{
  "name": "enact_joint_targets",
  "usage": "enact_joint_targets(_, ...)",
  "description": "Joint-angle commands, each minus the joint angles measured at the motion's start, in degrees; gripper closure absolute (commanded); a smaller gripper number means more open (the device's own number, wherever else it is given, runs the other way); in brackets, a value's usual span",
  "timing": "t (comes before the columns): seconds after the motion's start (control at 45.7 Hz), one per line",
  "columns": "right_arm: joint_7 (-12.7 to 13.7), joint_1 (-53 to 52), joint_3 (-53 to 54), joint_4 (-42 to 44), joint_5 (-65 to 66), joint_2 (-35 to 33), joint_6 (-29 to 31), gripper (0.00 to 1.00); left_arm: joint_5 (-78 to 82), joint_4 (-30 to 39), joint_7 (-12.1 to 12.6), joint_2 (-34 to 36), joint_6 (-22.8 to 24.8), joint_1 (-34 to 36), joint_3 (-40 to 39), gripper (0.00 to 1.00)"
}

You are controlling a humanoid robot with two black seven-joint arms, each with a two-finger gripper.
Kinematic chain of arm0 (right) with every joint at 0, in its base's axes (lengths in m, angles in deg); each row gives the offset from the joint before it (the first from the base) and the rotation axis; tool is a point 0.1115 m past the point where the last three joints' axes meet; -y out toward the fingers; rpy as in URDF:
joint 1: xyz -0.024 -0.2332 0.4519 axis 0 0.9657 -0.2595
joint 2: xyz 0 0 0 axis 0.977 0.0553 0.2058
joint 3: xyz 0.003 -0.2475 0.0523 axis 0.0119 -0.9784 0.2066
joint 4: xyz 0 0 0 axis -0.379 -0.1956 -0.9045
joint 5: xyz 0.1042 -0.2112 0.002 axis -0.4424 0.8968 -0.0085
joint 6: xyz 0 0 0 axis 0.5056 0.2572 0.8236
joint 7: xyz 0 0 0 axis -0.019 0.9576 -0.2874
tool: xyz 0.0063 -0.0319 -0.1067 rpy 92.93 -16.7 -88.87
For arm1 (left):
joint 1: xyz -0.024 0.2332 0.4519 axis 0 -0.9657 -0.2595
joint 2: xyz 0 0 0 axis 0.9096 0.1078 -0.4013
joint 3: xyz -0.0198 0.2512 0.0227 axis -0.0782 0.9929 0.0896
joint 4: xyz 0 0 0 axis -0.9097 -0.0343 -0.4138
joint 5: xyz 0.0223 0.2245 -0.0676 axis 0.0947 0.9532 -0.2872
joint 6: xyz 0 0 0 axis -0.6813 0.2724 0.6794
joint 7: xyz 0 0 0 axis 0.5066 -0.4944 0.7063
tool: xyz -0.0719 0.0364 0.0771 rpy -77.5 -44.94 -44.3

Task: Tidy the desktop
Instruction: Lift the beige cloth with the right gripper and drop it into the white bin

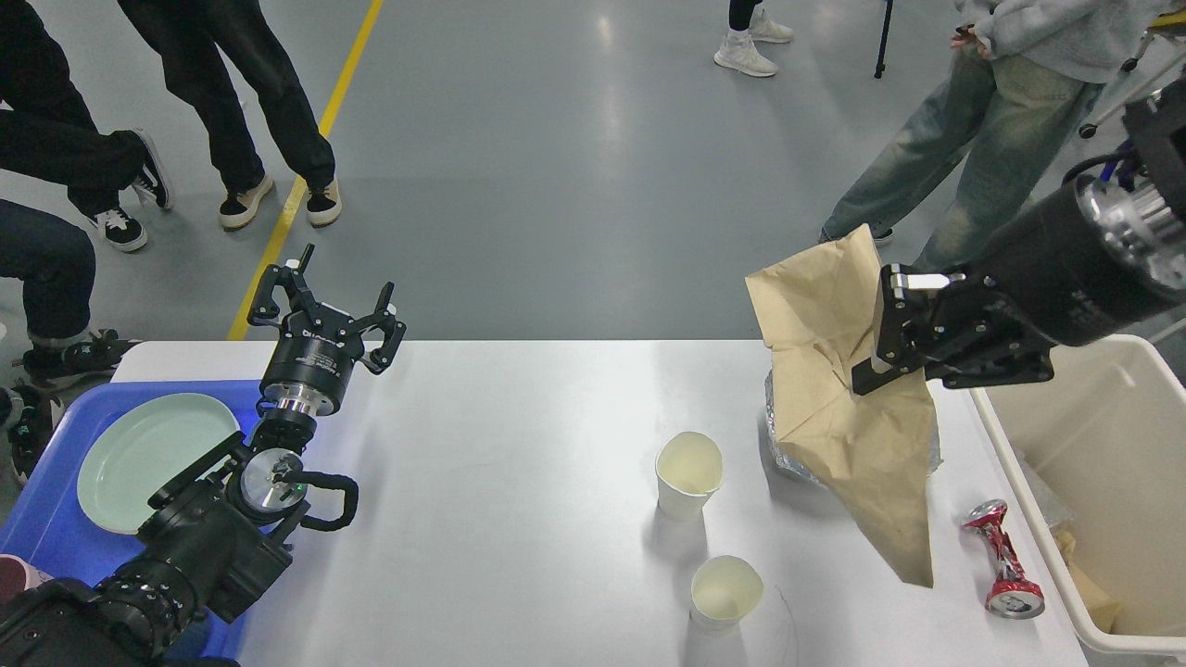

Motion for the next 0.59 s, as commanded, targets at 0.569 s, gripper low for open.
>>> enact_joint_targets(0.569, 0.0, 50.1, -10.5, 36.5, 0.7, -4.6, -29.6, 1.00, 0.0, 0.0, 0.0, 0.0, 0.0, 0.1, 0.0, 0.03)
